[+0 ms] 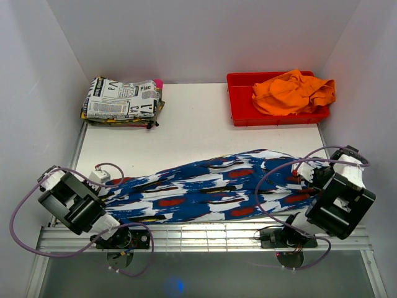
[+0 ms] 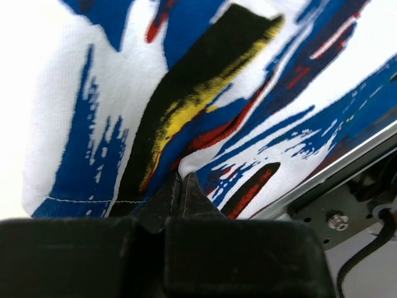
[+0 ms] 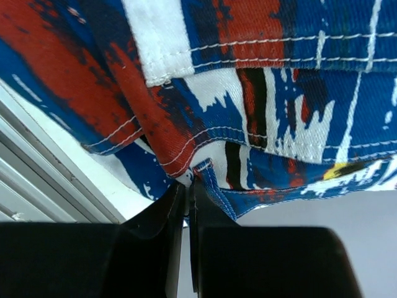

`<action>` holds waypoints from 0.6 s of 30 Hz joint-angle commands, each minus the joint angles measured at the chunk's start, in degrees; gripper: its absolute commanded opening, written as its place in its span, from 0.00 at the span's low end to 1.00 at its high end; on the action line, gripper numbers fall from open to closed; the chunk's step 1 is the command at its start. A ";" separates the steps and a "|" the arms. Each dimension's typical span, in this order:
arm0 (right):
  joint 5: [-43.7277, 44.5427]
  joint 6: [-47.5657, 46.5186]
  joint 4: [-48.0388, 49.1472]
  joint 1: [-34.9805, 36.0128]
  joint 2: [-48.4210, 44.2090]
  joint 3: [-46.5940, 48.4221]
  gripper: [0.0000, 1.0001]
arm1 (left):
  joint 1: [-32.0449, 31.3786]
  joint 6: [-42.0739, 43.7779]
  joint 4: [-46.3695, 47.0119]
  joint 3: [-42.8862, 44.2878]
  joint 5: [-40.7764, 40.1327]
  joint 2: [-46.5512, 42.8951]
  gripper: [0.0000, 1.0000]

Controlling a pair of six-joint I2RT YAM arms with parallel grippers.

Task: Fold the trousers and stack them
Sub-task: Fold the trousers

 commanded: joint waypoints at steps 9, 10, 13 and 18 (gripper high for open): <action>4.11 20.33 -0.62 5.08 21.06 20.11 0.08 | -12.02 -31.77 16.50 19.07 -9.65 25.08 0.00; 3.76 22.34 -1.15 5.70 21.94 21.53 0.08 | -13.25 -33.26 15.02 21.46 -9.30 26.49 0.00; 3.75 24.47 -1.95 8.25 24.14 24.80 0.08 | -17.56 -37.58 12.29 30.78 -9.48 32.03 0.00; 4.02 27.63 -3.17 11.24 26.69 27.52 0.08 | -22.05 -41.62 10.43 41.95 -10.71 39.24 0.00</action>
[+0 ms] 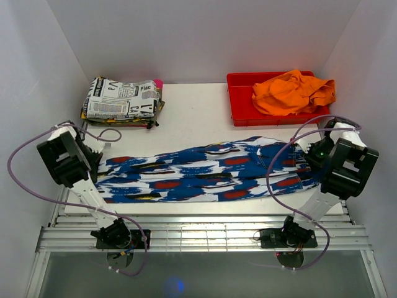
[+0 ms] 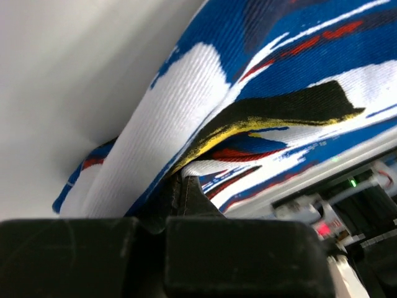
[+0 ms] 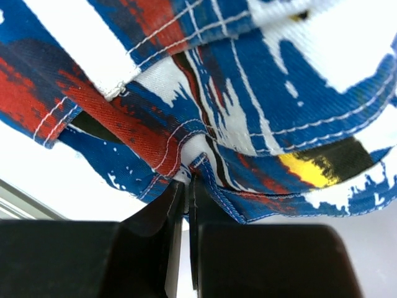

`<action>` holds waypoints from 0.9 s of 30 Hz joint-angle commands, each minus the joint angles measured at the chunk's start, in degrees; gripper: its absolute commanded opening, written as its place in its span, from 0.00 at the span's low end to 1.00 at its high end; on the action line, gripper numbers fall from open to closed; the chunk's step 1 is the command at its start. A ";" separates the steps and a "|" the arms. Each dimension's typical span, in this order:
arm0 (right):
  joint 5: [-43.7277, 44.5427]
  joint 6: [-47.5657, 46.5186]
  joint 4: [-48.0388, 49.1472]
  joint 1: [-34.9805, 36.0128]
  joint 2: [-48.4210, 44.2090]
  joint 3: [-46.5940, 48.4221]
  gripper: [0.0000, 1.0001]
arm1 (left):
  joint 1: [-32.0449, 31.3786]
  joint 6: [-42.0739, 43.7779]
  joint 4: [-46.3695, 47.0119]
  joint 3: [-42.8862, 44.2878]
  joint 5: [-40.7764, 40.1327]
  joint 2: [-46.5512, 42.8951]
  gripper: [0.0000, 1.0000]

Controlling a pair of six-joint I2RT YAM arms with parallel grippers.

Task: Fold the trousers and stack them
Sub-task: Fold the trousers

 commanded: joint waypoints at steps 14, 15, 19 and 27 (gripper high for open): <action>-6.34 5.20 -8.88 0.08 0.14 22.03 0.08 | -0.37 0.56 16.66 27.59 6.79 2.28 0.00; -7.48 4.76 -10.89 -0.19 -0.04 25.18 0.08 | 0.33 0.56 15.60 31.53 8.27 2.28 0.00; -8.54 -0.23 -13.98 -1.94 -2.76 25.14 0.08 | 5.33 2.58 13.93 36.23 12.32 1.06 0.00; -3.72 -11.49 -5.39 -6.07 -19.01 -2.70 0.08 | 12.11 15.48 17.23 11.40 14.09 -13.33 0.00</action>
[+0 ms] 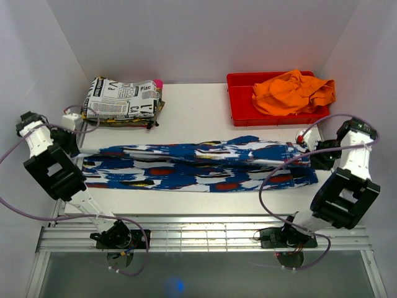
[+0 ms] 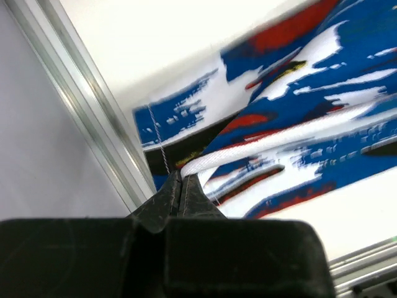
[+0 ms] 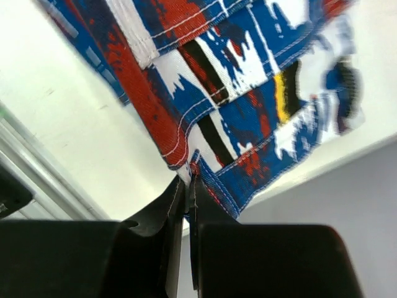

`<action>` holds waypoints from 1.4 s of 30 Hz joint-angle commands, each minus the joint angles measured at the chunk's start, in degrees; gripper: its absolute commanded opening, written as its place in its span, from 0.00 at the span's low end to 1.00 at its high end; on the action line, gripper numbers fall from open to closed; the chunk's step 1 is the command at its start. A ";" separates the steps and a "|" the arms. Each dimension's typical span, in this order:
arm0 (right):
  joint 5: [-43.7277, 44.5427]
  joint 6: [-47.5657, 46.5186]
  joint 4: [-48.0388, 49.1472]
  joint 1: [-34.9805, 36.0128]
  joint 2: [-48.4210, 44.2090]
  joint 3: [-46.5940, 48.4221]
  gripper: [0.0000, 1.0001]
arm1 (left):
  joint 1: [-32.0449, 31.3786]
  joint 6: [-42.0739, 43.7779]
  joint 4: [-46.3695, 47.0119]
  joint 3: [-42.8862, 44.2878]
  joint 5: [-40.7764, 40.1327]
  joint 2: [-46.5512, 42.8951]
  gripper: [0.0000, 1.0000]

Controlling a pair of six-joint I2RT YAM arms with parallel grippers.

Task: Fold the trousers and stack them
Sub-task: Fold the trousers

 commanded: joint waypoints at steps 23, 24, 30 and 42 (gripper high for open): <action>15.74 -4.95 13.02 -4.16 0.79 -12.79 0.08 | 9.34 7.53 12.99 -17.04 -10.93 -3.79 0.00; 16.53 -7.04 13.28 -4.16 -0.09 -14.10 0.08 | 9.51 10.06 11.85 -17.48 -10.94 -4.75 0.00; 17.41 -11.19 15.48 -4.16 -6.86 -23.43 0.08 | 9.69 17.38 13.42 -26.97 -11.11 -11.87 0.00; 13.56 -9.61 5.58 -4.68 -6.61 -11.87 0.74 | 11.00 25.63 2.56 -25.86 -1.82 -23.12 0.59</action>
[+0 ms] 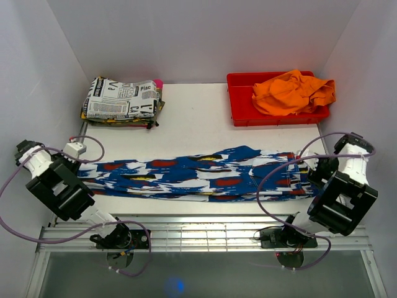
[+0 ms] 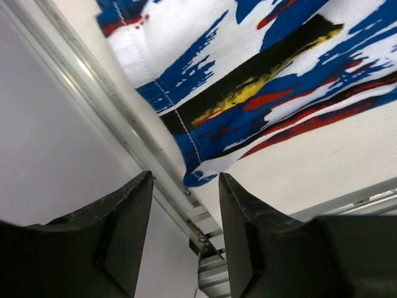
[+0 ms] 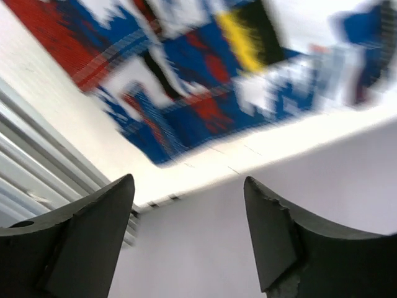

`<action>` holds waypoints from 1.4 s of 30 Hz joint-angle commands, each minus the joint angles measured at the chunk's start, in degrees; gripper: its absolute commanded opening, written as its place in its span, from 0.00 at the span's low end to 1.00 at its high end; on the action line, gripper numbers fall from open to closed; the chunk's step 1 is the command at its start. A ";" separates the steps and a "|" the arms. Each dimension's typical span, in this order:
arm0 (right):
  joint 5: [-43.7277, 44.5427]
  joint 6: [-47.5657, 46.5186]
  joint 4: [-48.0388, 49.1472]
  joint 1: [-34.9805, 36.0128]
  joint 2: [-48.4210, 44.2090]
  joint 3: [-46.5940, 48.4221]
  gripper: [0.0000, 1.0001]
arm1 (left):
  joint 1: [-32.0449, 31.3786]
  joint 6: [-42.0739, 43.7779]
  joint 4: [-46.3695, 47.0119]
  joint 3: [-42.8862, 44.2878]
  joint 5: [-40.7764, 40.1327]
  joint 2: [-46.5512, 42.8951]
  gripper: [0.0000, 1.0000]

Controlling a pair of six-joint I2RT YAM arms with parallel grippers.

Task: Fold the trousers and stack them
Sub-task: Fold the trousers

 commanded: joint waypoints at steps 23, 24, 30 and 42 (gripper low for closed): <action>-13.10 48.51 6.30 55.97 1.20 2.05 0.37 | -37.94 -31.66 -1.05 -19.33 11.45 -17.93 0.45; -11.27 48.61 7.53 56.94 1.55 0.38 0.36 | -38.29 -31.40 0.44 -22.21 9.95 -17.14 0.41; -6.33 48.61 12.20 61.25 4.46 -11.05 0.23 | -38.29 -28.41 3.53 -28.74 1.42 -15.38 0.30; -13.78 51.86 6.13 51.35 -9.08 10.62 0.57 | -44.76 -33.48 1.06 -1.87 19.96 -20.14 0.74</action>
